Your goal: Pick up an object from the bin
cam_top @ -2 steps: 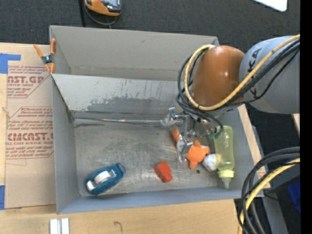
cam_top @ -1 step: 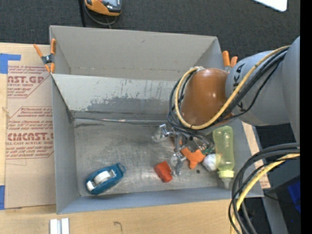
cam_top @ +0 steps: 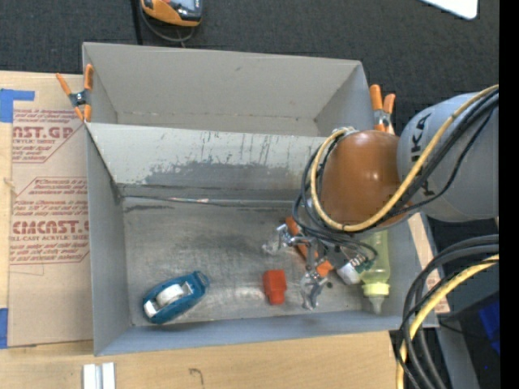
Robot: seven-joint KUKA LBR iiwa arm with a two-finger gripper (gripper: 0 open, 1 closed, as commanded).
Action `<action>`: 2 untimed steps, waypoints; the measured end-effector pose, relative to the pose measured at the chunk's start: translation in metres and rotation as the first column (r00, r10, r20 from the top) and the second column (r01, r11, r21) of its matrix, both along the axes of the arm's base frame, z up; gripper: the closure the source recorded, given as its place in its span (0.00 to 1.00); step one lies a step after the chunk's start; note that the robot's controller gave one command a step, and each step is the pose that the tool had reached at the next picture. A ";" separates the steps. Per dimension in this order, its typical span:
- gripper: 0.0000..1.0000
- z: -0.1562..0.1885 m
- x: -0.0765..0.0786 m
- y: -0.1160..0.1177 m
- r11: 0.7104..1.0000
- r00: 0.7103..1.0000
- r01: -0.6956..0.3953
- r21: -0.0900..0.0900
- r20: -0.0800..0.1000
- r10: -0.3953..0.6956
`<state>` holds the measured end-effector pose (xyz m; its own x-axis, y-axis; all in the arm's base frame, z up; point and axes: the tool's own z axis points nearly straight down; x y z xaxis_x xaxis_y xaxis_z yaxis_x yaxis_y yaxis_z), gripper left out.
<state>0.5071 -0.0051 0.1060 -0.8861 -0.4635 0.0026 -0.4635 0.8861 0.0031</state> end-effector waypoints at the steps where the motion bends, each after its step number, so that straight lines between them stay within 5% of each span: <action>1: 1.00 -0.034 0.004 0.110 0.972 0.972 -0.236 0.001 0.009 0.236; 2: 1.00 -0.034 0.004 0.110 0.972 0.972 -0.235 0.001 0.009 0.235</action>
Offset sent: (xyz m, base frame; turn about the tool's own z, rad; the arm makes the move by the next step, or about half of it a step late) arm 0.0000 0.0000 0.0000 0.0000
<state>0.5114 0.1052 0.0725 -0.7520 -0.6591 -0.0057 -0.6591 0.7521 0.0002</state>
